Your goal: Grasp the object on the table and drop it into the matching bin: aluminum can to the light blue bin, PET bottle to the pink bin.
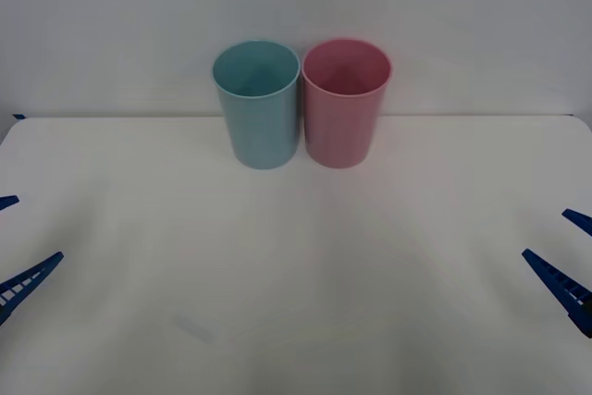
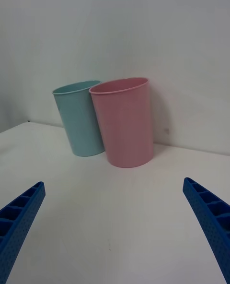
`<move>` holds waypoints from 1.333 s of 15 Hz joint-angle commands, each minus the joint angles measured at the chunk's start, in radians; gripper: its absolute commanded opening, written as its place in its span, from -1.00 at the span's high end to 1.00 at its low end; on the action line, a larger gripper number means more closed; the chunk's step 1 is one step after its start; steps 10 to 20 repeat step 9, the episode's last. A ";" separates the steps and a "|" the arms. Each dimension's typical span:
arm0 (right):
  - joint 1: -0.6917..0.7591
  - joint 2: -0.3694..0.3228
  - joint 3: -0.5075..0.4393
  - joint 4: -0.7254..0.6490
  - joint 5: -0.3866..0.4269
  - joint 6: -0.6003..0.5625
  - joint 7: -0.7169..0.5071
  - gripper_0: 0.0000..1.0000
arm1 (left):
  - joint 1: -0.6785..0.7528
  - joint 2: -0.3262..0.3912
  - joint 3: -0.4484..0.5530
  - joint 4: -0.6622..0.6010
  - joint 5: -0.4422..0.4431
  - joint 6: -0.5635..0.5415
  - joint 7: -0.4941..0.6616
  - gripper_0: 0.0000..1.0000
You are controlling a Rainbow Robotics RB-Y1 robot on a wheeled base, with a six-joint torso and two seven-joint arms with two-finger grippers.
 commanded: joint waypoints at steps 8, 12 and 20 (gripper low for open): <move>0.000 0.000 0.000 0.000 0.000 0.000 0.000 -1.00 | 0.041 -0.001 -0.035 0.001 0.063 -0.002 0.014 -1.00; 0.000 0.000 0.000 0.000 0.000 0.000 0.000 -1.00 | 0.041 -0.001 -0.035 0.001 0.063 -0.002 0.014 -1.00; 0.000 0.000 0.000 0.000 0.000 0.000 0.000 -1.00 | 0.041 -0.001 -0.035 0.001 0.063 -0.002 0.014 -1.00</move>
